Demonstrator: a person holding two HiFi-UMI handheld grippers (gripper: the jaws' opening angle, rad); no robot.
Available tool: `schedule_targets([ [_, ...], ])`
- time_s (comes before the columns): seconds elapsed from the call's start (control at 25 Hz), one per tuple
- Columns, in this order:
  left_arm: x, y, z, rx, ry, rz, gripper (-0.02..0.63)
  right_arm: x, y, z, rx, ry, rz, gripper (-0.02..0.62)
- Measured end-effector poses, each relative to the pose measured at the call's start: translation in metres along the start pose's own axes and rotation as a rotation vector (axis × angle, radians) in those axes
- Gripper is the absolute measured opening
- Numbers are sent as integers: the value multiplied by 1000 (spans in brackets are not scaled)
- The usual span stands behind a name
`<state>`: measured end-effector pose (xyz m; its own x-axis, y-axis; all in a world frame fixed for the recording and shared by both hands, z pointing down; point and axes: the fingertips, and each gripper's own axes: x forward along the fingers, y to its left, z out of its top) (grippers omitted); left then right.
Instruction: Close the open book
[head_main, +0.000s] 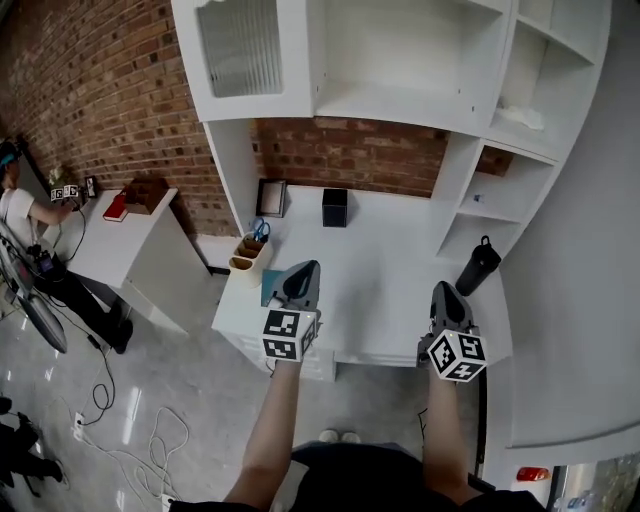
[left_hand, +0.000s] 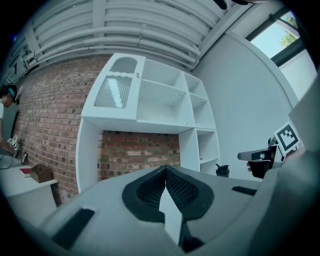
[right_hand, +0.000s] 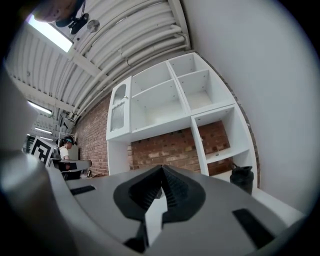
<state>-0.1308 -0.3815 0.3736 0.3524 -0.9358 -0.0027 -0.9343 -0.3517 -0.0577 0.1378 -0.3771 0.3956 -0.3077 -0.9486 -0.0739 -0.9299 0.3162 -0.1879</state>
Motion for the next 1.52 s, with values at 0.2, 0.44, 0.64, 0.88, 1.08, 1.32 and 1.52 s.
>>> schedule_targets([
  [0.2, 5, -12, 1, 23, 21, -16, 9, -1, -6, 11, -23, -11, -13, -2],
  [0.44, 3, -14, -3, 21, 33, -17, 9, -5, -6, 14, -27, -14, -19, -2],
  [0.64, 2, -12, -6, 8, 39, -14, 9, -7, -4, 14, -52, -1, -17, -3],
  [0.88, 1, -14, -9, 14, 48, -18, 9, -8, -3, 14, -52, 5, -14, -3],
  [1.08, 1, -15, -9, 13, 49, -23, 9, -9, -4, 15, -55, 9, -15, -3],
  [1.32, 2, -16, -14, 8, 59, -20, 9, -10, -5, 11, -51, 12, -12, -3],
  [1.52, 2, -15, -15, 5, 62, -15, 9, -10, -5, 9, -53, 17, -12, -3],
])
